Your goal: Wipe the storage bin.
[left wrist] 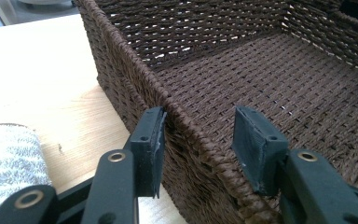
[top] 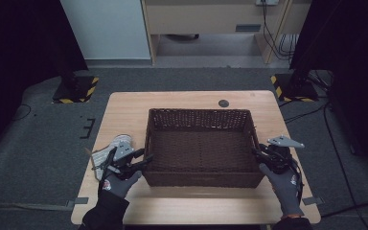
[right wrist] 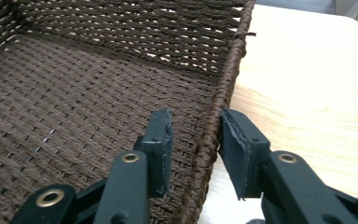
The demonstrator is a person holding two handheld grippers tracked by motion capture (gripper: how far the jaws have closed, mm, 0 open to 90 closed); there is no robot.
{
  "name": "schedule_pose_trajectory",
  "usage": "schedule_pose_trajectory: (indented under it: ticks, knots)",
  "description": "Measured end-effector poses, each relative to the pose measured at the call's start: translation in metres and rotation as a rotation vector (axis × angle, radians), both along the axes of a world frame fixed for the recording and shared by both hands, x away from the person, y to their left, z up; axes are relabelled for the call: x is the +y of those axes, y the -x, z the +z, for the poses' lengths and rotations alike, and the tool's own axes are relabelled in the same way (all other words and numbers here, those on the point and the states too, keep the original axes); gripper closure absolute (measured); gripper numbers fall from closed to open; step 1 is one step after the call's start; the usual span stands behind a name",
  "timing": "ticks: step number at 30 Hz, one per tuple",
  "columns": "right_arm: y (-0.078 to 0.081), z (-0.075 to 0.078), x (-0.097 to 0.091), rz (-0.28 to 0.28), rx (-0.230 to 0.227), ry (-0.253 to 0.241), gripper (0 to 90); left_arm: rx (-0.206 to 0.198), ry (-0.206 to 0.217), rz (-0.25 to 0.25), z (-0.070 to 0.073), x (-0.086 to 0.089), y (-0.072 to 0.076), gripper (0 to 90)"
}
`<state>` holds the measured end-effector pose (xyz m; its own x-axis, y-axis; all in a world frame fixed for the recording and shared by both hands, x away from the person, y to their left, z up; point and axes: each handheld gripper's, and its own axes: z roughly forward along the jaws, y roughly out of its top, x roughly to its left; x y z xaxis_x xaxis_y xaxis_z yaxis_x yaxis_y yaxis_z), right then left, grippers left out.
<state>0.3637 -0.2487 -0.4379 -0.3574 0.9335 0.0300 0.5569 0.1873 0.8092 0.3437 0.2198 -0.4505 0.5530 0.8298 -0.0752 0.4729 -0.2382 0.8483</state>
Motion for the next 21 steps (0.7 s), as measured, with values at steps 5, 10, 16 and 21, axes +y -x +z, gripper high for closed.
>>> schedule_pose_trajectory:
  ticks: [5, 10, 16, 21]
  knots:
    - [-0.006, -0.001, -0.003, -0.01, 0.002, -0.015, 66.6, -0.037, 0.004, 0.012, 0.008, 0.003, -0.003, 49.2]
    - [-0.013, -0.004, -0.001, -0.02, 0.014, -0.002, 65.8, -0.017, 0.042, 0.038, 0.003, 0.007, -0.017, 49.4]
    - [-0.011, -0.002, 0.0, -0.022, -0.007, 0.01, 61.6, -0.022, 0.037, 0.01, 0.0, 0.002, -0.019, 56.1]
    - [-0.002, 0.003, -0.008, -0.029, -0.01, 0.0, 60.8, -0.022, 0.022, 0.022, 0.001, 0.0, -0.014, 56.7]
